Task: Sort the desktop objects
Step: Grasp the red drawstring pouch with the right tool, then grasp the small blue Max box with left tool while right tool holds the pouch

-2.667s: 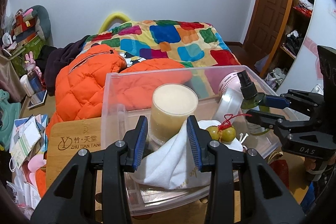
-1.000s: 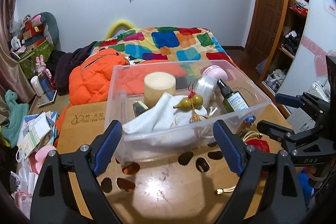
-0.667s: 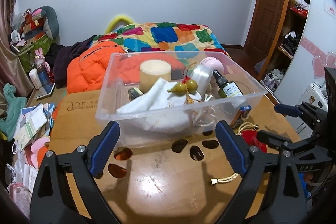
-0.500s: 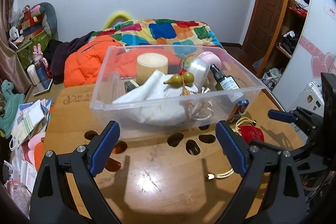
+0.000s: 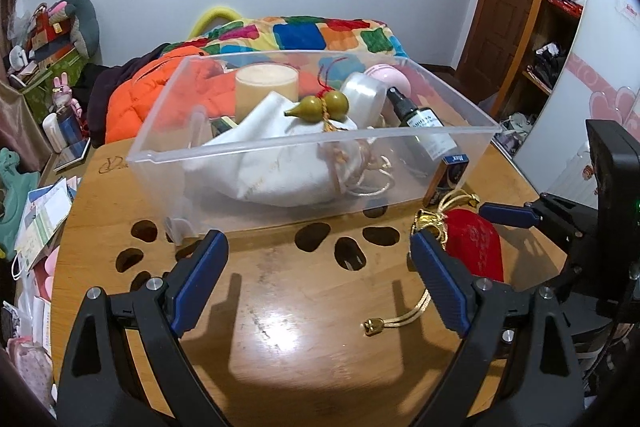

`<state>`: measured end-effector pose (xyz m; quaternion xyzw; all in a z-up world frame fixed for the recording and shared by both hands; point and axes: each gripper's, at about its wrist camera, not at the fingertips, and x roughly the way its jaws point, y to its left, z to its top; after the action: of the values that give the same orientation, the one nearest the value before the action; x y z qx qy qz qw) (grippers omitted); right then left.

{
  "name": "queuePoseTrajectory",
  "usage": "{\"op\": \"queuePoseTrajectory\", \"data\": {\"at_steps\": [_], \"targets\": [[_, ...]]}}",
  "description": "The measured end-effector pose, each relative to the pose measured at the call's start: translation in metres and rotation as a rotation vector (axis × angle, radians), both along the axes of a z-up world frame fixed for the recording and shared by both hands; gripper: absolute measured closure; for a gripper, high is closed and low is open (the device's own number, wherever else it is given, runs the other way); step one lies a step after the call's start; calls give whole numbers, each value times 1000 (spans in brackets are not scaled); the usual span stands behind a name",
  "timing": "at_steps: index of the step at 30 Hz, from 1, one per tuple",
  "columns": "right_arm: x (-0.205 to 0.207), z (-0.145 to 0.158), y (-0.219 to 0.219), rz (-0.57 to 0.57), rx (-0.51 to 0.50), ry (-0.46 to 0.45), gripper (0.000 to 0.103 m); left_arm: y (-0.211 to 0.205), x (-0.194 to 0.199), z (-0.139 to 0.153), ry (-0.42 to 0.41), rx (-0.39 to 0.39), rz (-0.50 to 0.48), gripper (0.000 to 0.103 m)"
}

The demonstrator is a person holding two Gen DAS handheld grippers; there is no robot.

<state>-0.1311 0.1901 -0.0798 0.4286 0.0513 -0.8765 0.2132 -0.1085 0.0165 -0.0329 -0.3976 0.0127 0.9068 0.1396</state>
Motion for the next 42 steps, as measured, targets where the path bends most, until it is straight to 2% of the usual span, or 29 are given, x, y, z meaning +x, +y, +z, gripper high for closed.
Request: {"op": "queuePoseTrajectory", "data": {"at_steps": [3,6,10,15,19,24,31,32,34,35,38,42], "targets": [[3,1,-1,18,-9,6,37,4,0,-2,-4,-6,-7,10],[8,3,0,28,-13,19,44,8,-1,-4,-8,-8,-13,10],[8,3,10,18,-41,17,63,14,-1,-5,-9,-20,-21,10],[10,5,24,6,-42,28,73,29,-3,-9,-19,-27,-28,10],[14,6,33,4,-51,30,86,43,-5,-11,-25,-46,-38,10],[16,6,48,2,-68,35,89,62,-10,-14,-36,-76,-30,10],[17,6,63,5,-67,47,90,85,-22,-18,-68,-69,-2,10],[16,6,65,7,-67,45,90,89,-24,-18,-69,-68,3,12],[14,7,70,7,-70,49,90,96,-27,-19,-77,-71,10,25],[14,7,73,8,-72,49,90,100,-29,-20,-86,-72,14,29],[10,8,81,6,-82,52,90,108,-33,-22,-106,-58,15,37],[5,9,87,13,-93,55,90,116,-38,-23,-128,-39,27,41]]}}
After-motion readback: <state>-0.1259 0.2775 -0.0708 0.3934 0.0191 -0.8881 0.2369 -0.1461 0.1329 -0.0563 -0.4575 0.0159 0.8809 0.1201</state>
